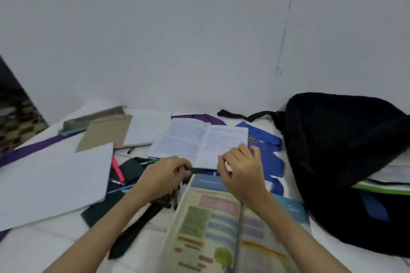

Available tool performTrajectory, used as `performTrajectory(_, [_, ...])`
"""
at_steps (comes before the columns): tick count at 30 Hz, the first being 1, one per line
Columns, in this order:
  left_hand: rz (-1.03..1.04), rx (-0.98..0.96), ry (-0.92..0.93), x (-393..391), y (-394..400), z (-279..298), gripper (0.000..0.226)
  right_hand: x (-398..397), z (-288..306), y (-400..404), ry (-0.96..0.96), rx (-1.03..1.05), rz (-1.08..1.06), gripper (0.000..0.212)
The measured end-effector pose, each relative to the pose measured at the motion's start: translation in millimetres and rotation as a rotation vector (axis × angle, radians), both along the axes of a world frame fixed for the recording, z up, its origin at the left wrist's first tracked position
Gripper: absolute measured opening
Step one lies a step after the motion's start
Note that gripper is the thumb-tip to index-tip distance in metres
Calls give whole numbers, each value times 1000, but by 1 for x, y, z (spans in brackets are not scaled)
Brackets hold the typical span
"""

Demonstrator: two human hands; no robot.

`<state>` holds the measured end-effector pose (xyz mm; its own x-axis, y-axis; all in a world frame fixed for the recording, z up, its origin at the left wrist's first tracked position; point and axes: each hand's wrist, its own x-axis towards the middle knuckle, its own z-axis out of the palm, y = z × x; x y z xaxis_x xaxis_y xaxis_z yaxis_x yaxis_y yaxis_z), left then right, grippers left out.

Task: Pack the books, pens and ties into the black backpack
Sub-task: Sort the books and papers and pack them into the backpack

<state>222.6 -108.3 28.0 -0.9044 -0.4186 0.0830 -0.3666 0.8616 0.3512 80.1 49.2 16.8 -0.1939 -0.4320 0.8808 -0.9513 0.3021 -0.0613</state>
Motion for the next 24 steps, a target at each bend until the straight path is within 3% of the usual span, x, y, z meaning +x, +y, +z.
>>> performTrajectory(4, [307, 195, 148, 84, -73, -17, 17, 62, -16, -92, -107, 178, 71, 26])
performTrajectory(6, [416, 296, 220, 112, -103, -23, 16, 87, -22, -135, -196, 404, 0, 23])
performTrajectory(9, [486, 333, 195, 138, -134, -36, 22, 92, -34, -179, -398, 875, -209, 47])
performTrajectory(11, [508, 308, 171, 151, -144, -45, 24, 88, -41, -193, -494, 1008, -310, 58])
performTrajectory(14, [460, 279, 232, 162, -149, -55, 21, 82, -45, -202, -480, 963, -379, 51])
performTrajectory(17, [385, 210, 159, 162, -151, -56, 20, 79, -44, -203, -397, 935, -381, 37])
performTrajectory(19, [365, 185, 140, 157, -153, -53, 21, 77, -39, -202, -461, 887, -316, 22])
performTrajectory(21, [349, 198, 172, 150, -152, -47, 20, 77, -29, -199, -557, 748, -260, 11])
performTrajectory(24, [289, 286, 293, 130, -146, -37, 15, 75, -13, -191, -651, 379, -182, 19])
